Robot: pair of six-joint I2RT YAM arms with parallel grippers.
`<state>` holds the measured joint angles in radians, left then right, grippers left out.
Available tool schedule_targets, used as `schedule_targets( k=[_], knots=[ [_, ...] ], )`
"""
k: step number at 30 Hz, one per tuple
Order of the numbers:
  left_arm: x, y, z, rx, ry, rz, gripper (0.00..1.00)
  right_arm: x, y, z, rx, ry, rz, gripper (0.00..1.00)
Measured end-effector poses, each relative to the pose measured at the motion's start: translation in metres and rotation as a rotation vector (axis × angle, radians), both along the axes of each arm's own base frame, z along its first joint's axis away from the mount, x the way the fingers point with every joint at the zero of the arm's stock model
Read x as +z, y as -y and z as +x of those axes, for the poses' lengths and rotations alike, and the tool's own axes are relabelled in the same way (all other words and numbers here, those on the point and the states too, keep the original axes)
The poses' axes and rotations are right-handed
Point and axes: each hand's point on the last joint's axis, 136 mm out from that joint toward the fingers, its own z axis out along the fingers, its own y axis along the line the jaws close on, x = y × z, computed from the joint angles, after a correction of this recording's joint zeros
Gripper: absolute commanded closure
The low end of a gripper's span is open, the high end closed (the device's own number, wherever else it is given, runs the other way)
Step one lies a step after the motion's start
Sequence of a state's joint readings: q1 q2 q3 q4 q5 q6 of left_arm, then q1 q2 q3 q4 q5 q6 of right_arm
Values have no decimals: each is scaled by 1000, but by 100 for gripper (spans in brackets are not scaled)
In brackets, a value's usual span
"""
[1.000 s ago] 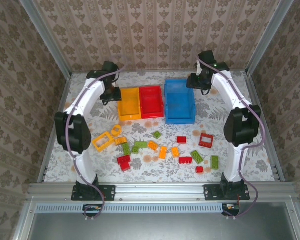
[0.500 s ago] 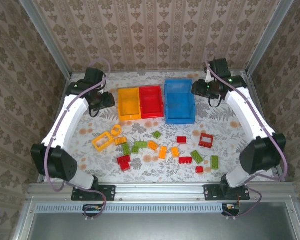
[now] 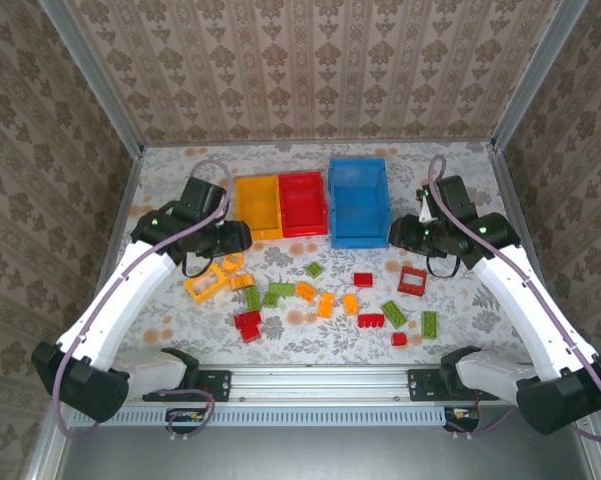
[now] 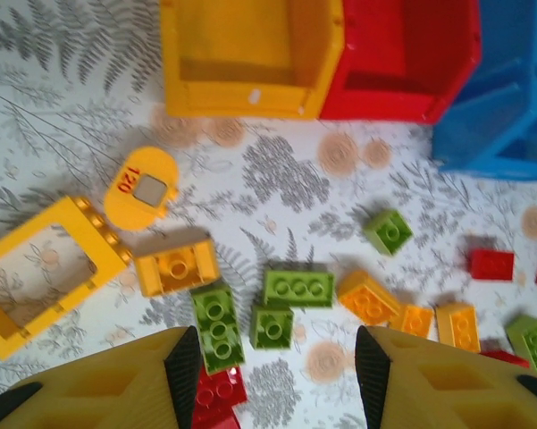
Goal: Sort the legos into containers by color
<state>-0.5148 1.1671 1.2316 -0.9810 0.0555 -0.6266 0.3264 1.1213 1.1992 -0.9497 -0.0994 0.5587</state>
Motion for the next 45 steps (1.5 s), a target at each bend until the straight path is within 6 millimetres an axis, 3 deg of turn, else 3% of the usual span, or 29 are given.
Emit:
schedule_targets(
  k=[4,10,14,20,24,30,35,41,45],
  knots=[
    [2,-1,-23,18,14,-21,49,-9,-19,-18,71,-33,-14,57],
    [-14,-26,-52,128,-25,-1,49,-18,-50,-38,219,-46,-25,57],
    [-42,-49,-65,228,-121,61,47,-8,-91,-49,410,20,39,50],
    [-97,-108,-74,531,-308,76,45,11,-160,-71,711,132,160,40],
    [-122,-130,-73,660,-388,20,45,10,-186,-74,800,155,199,40],
    [-149,-145,-48,689,-431,-23,47,-9,-200,-66,841,124,178,40],
    [-170,-155,-24,674,-434,-36,52,-8,-206,-62,863,130,176,40],
    [-190,-155,-13,623,-451,-29,68,-8,-207,-62,864,130,176,39],
    [-199,-153,-17,606,-458,-30,79,-12,-208,-61,863,119,172,39]
  ],
)
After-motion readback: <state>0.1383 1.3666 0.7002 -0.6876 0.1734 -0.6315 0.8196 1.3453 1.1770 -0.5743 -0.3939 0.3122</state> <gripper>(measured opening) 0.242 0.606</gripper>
